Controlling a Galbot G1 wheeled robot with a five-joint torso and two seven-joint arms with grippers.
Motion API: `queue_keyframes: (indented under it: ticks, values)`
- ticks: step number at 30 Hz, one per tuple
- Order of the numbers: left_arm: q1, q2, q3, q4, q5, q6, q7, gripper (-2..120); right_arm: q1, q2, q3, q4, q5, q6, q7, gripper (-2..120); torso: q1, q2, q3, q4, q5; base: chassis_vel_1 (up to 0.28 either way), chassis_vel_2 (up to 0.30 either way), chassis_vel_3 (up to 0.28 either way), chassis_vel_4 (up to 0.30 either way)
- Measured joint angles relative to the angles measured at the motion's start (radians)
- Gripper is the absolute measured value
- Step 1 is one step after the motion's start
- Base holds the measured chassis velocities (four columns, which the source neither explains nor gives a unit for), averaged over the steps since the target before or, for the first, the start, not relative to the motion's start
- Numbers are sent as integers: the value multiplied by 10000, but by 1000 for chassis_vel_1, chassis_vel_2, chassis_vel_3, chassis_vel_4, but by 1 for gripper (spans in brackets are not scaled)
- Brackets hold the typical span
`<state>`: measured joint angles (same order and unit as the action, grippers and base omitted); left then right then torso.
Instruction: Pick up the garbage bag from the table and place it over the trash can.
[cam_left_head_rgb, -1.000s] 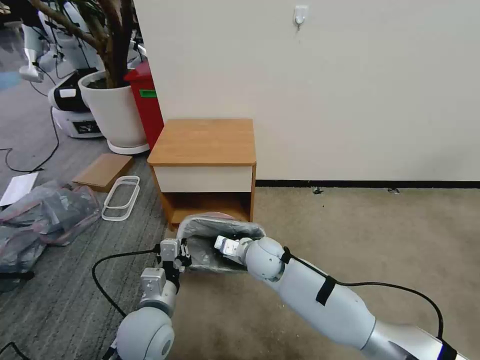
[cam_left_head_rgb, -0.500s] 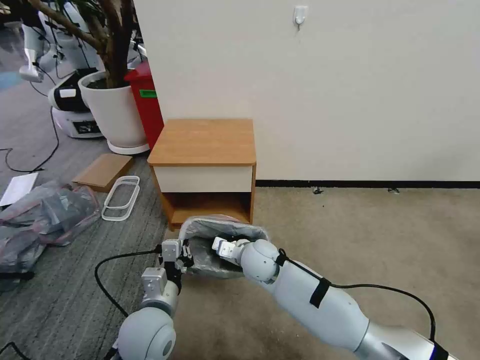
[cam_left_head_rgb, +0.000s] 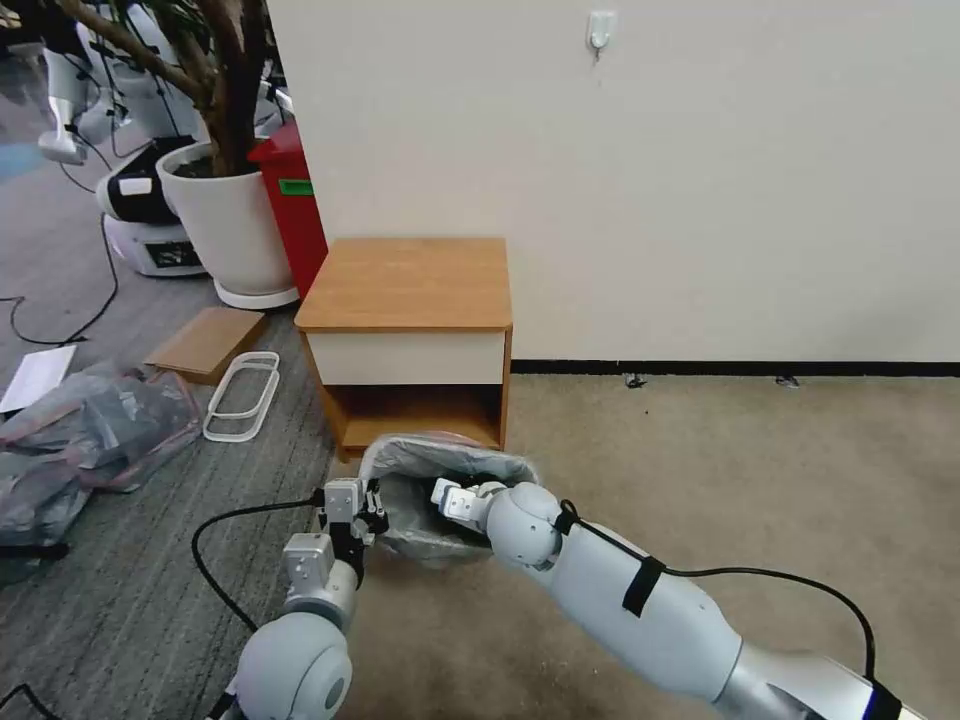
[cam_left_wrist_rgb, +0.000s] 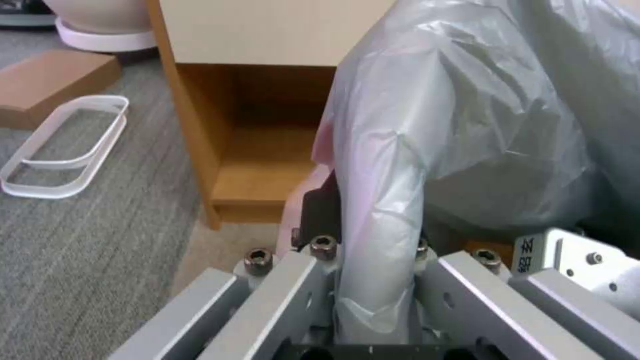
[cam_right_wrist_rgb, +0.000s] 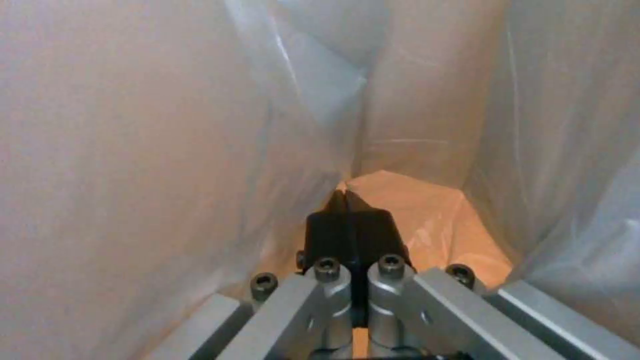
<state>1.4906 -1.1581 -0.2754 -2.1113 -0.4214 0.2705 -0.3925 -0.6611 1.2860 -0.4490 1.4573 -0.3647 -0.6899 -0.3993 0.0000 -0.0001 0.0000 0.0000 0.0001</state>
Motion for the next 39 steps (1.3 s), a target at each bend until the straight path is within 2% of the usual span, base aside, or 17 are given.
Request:
queue_keyframes:
  ticks: [11, 17, 22, 30, 39]
  values:
    - [-10, 34, -107, -6, -50, 8, 13, 2, 68, -310, -168, 347, 574, 203, 330, 0, 0, 1, 0, 0, 0, 0, 0, 0, 0]
    - [-61, 29, -199, 126, -206, 5, 12, 2, 56, -868, -106, 1135, 1764, 400, 1059, 0, 0, 1, 0, 0, -1, 0, 0, 0, 0]
    - [-128, 63, -238, 243, -375, 1, 9, 2, 16, -1233, 80, 2031, 2331, 438, 1194, 0, 0, 0, -1, -1, -1, 0, 0, 0, 0]
    - [-105, 132, -265, 163, -836, 93, -38, 2, -42, -1091, -135, 2361, 2986, 321, 1465, 0, 0, 1, 0, 0, 0, 0, 0, 0, 0]
    - [64, 186, -323, -232, -1543, 298, -5, 2, 17, -892, -324, 1924, 3591, 593, 1810, 0, 0, 0, 0, 1, -1, 0, 0, 0, 0]
